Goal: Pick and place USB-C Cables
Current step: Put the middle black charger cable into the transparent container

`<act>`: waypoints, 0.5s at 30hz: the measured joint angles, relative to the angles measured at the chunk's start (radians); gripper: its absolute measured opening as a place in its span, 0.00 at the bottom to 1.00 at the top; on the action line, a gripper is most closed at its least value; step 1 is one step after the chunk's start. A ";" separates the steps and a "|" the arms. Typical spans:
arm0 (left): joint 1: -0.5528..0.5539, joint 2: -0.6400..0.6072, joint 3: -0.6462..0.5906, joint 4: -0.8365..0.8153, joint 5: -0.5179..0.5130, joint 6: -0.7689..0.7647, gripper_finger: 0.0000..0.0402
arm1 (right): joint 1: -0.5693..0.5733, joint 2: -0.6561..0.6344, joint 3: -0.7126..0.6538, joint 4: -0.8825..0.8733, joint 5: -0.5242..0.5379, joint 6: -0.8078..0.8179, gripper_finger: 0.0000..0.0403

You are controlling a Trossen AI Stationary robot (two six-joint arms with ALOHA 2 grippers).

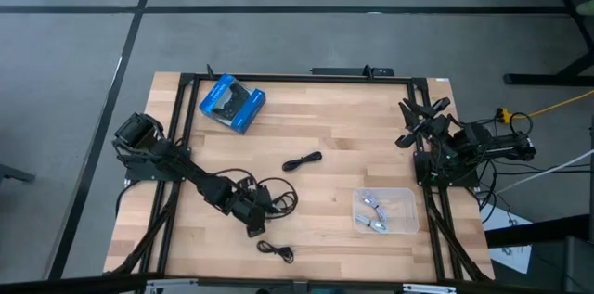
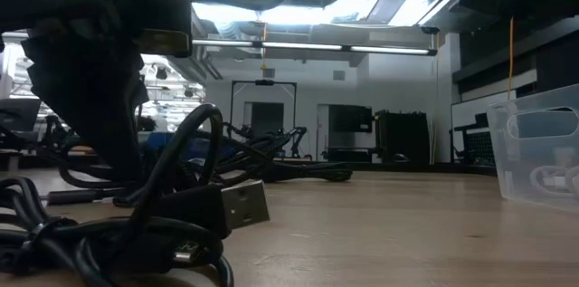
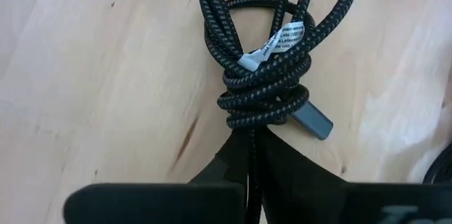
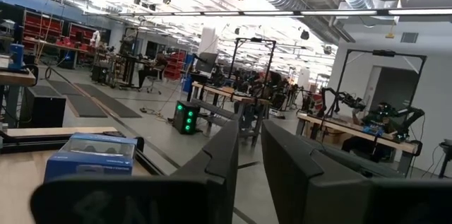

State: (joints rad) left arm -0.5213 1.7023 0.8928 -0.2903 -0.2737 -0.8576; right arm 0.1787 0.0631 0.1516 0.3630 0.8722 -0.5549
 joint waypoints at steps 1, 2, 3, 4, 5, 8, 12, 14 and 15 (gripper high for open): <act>0.000 0.000 0.000 0.002 0.000 -0.001 0.02 | 0.000 0.000 0.000 0.000 0.000 0.000 0.17; 0.001 0.000 0.000 0.009 -0.001 -0.002 0.01 | 0.000 0.000 0.000 0.000 0.000 0.000 0.17; 0.002 0.000 0.000 0.021 -0.004 -0.002 0.01 | 0.000 0.000 0.000 0.000 0.000 0.000 0.17; 0.004 0.000 0.006 0.026 -0.005 -0.003 0.01 | 0.000 0.000 0.000 0.000 0.000 0.000 0.17; 0.006 0.000 0.016 0.026 -0.007 -0.003 0.01 | 0.000 0.000 0.000 0.000 0.000 0.000 0.17; 0.015 0.000 0.065 0.029 -0.031 0.028 0.01 | 0.000 0.000 0.000 0.000 0.000 0.000 0.17; 0.031 -0.002 0.147 0.031 -0.065 0.135 0.01 | 0.000 0.000 0.000 0.000 0.000 0.000 0.17; 0.044 -0.002 0.185 0.030 -0.093 0.188 0.01 | 0.000 0.000 0.000 0.000 0.000 0.000 0.17; 0.053 -0.002 0.203 0.030 -0.112 0.221 0.01 | 0.000 0.000 0.000 0.000 0.000 0.001 0.17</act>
State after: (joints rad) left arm -0.4688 1.7004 1.0960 -0.2600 -0.3853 -0.6361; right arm 0.1787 0.0633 0.1516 0.3630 0.8722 -0.5543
